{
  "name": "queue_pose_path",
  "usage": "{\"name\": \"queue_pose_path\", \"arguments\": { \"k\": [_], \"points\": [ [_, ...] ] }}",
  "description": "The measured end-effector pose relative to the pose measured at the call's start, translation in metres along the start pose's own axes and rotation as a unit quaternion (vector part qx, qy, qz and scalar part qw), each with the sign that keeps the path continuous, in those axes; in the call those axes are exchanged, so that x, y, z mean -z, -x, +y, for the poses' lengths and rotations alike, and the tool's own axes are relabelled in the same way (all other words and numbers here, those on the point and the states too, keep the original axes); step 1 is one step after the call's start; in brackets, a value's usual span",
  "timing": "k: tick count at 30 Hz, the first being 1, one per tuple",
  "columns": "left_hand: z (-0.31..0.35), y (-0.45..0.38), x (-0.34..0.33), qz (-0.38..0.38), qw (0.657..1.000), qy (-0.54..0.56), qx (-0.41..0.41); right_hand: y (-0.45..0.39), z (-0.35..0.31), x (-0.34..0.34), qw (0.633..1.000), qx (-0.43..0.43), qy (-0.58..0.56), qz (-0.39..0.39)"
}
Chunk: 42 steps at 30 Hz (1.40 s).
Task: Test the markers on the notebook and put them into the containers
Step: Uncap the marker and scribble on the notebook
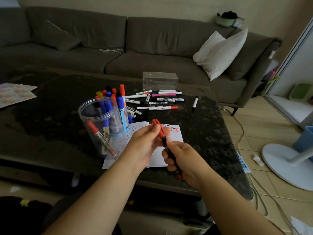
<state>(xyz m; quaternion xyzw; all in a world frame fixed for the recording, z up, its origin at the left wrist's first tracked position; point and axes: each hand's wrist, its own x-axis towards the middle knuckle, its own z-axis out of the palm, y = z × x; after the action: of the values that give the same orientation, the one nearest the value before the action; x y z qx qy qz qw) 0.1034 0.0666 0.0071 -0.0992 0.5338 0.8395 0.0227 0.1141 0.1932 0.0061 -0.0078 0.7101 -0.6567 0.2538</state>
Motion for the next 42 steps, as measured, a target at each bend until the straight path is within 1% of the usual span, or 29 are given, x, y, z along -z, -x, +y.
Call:
{"name": "queue_pose_path", "arguments": {
  "k": [2, 4, 6, 8, 10, 12, 14, 15, 16, 18, 20, 22, 25, 28, 31, 35, 38, 42],
  "points": [
    [0.0, -0.003, 0.005, 0.045, 0.999, -0.011, 0.001, -0.002, 0.005, 0.003, 0.999, -0.019, 0.027, -0.004],
    [0.0, -0.008, 0.012, 0.106, 0.994, -0.04, -0.004, -0.004, 0.009, 0.006, 0.999, -0.031, 0.036, -0.002],
    [-0.004, -0.013, 0.019, 0.162, 0.984, -0.073, -0.01, -0.009, 0.012, 0.007, 1.0, -0.02, 0.011, 0.013],
    [-0.01, -0.017, 0.026, 0.19, 0.971, -0.143, -0.02, -0.018, 0.014, 0.009, 0.998, 0.017, -0.045, 0.031],
    [-0.017, -0.021, 0.032, 0.188, 0.956, -0.223, -0.04, -0.03, 0.015, 0.012, 0.995, 0.038, -0.081, 0.053],
    [-0.024, -0.027, 0.038, 0.175, 0.943, -0.278, -0.052, -0.043, 0.016, 0.019, 0.994, 0.031, -0.077, 0.069],
    [-0.031, -0.035, 0.044, 0.165, 0.932, -0.317, -0.064, -0.057, 0.017, 0.024, 0.991, 0.03, -0.117, 0.059],
    [-0.033, -0.039, 0.046, 0.162, 0.922, -0.345, -0.068, -0.063, 0.017, 0.026, 0.987, 0.038, -0.149, 0.049],
    [-0.035, -0.044, 0.048, 0.157, 0.911, -0.375, -0.071, -0.07, 0.017, 0.027, 0.985, 0.043, -0.157, 0.049],
    [-0.037, -0.051, 0.049, 0.145, 0.893, -0.419, -0.082, -0.083, 0.019, 0.028, 0.99, 0.046, -0.113, 0.076],
    [-0.039, -0.057, 0.049, 0.131, 0.874, -0.457, -0.101, -0.098, 0.021, 0.03, 0.992, 0.055, -0.033, 0.112],
    [-0.043, -0.063, 0.05, 0.103, 0.852, -0.498, -0.125, -0.112, 0.021, 0.029, 0.987, 0.085, 0.024, 0.131],
    [-0.055, -0.068, 0.053, 0.048, 0.82, -0.55, -0.151, -0.133, 0.021, 0.027, 0.977, 0.14, 0.067, 0.143],
    [-0.07, -0.07, 0.056, 0.041, 0.795, -0.575, -0.19, -0.154, 0.024, 0.025, 0.964, 0.171, 0.102, 0.179],
    [-0.077, -0.07, 0.058, 0.062, 0.789, -0.568, -0.228, -0.163, 0.032, 0.026, 0.948, 0.188, 0.133, 0.218],
    [-0.084, -0.075, 0.06, 0.085, 0.771, -0.567, -0.276, -0.163, 0.037, 0.026, 0.946, 0.204, 0.144, 0.209],
    [-0.087, -0.077, 0.061, 0.089, 0.766, -0.57, -0.283, -0.163, 0.038, 0.026, 0.941, 0.209, 0.164, 0.21],
    [-0.087, -0.077, 0.06, 0.086, 0.766, -0.572, -0.28, -0.166, 0.04, 0.026, 0.941, 0.192, 0.189, 0.205]
  ]
}}
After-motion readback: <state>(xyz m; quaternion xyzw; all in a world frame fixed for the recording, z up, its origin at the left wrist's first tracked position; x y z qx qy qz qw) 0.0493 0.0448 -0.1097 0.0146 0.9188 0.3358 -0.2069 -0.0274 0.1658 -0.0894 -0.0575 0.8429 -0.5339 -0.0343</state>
